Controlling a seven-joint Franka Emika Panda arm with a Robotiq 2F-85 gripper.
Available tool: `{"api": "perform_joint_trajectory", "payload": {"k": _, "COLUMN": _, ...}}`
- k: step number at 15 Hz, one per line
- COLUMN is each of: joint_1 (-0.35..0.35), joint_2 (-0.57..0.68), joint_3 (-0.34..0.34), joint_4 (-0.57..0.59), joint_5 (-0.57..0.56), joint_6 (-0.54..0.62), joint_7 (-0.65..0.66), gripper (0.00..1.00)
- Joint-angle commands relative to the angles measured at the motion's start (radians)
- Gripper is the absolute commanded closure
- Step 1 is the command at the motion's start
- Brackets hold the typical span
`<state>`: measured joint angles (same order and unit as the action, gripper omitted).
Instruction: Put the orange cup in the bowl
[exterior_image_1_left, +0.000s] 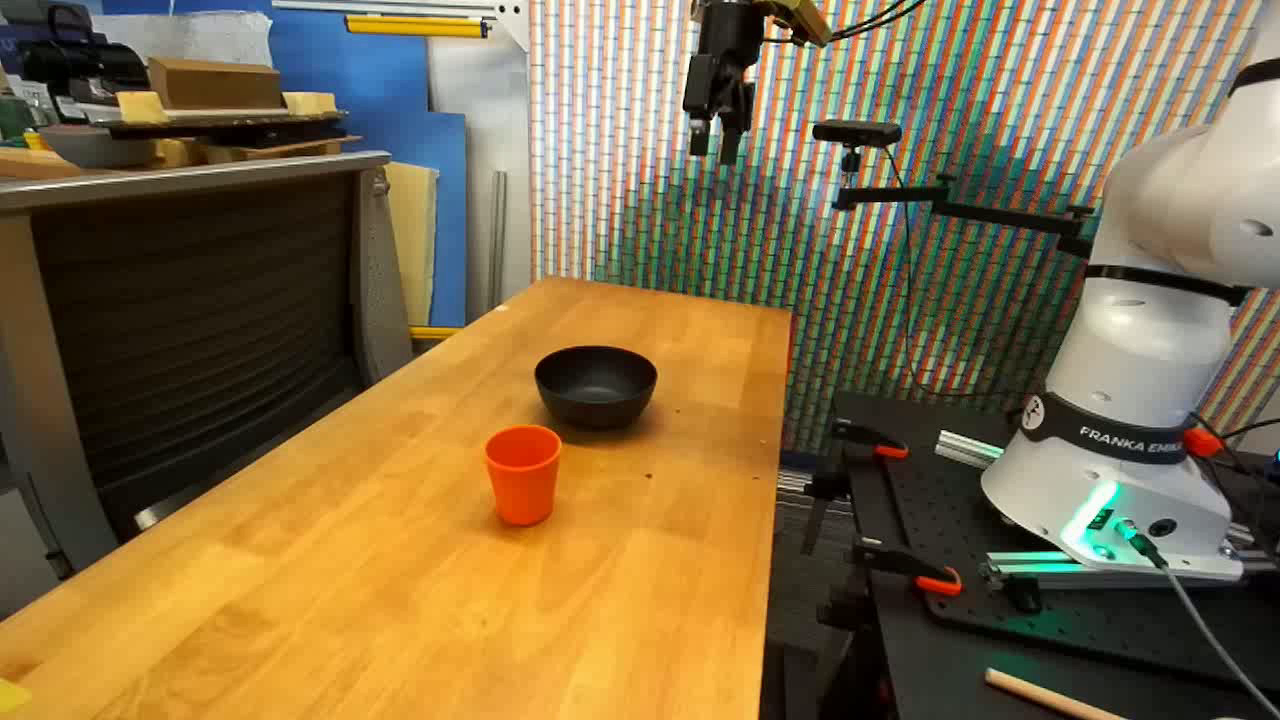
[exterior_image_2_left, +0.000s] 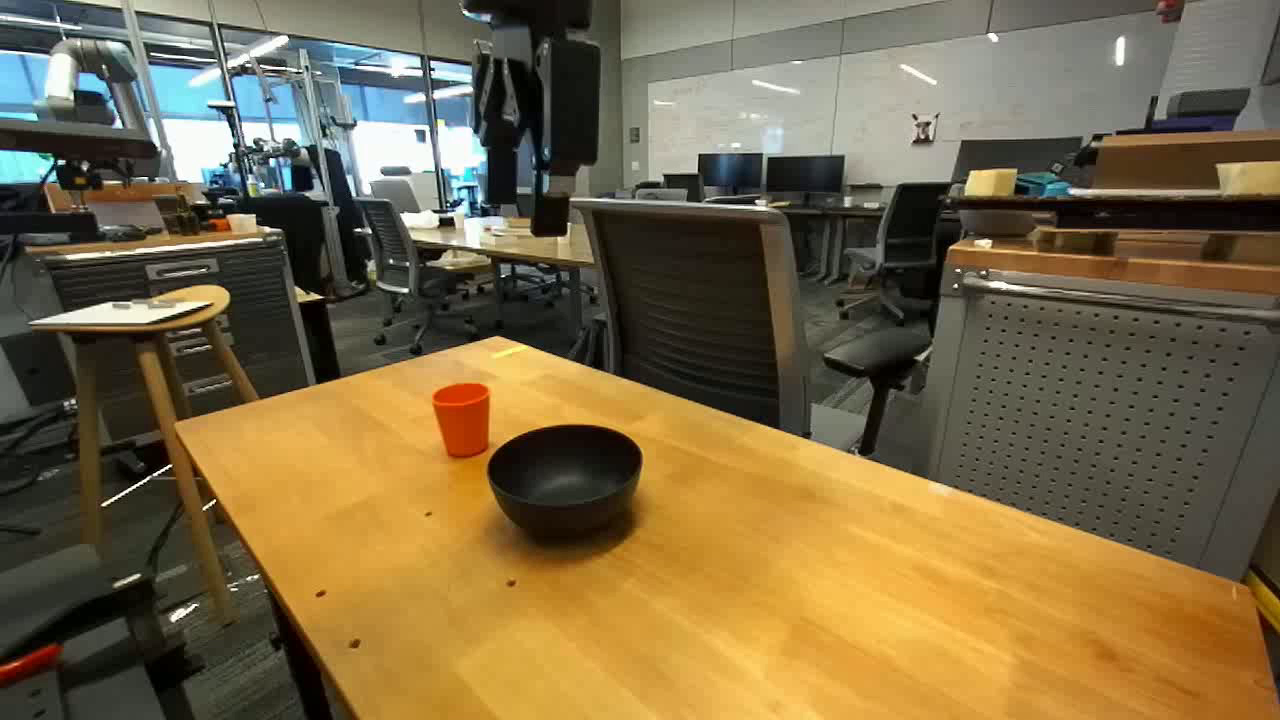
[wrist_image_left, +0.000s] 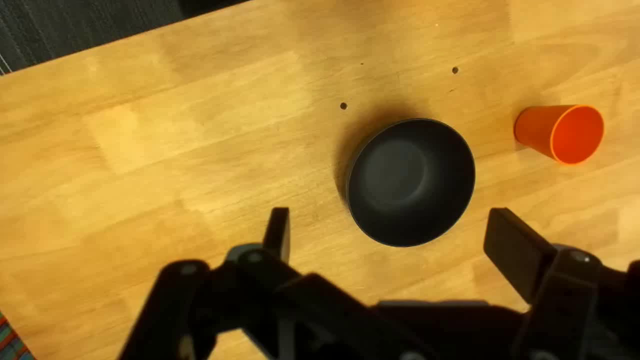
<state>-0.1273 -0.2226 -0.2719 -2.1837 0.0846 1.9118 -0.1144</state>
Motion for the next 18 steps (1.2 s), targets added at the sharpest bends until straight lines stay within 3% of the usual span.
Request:
{"api": "perform_joint_trajectory", "payload": {"k": 1, "joint_1": -0.022, "joint_2": 0.002, "joint_3": 0.019, "joint_4": 0.006, "joint_5": 0.005, "joint_6": -0.003, "joint_7": -0.004, "gripper": 0.0}}
{"api": "perform_joint_trajectory", "payload": {"k": 6, "joint_1": -0.021, "joint_2": -0.002, "joint_3": 0.019, "joint_4": 0.01, "joint_5": 0.005, "joint_6": -0.003, "joint_7": -0.005, "gripper": 0.0}}
{"api": "perform_joint_trajectory", "payload": {"k": 13, "joint_1": 0.072, "joint_2": 0.226, "joint_3": 0.216, "joint_4": 0.053, "joint_5": -0.156, "joint_6": 0.16, "joint_7": 0.236, "gripper": 0.0}}
{"api": "perform_joint_trajectory", "payload": {"k": 18, "joint_1": 0.194, "joint_2": 0.462, "joint_3": 0.317, "joint_4": 0.134, "joint_5": -0.273, "joint_6": 0.219, "joint_7": 0.391, "gripper": 0.0}}
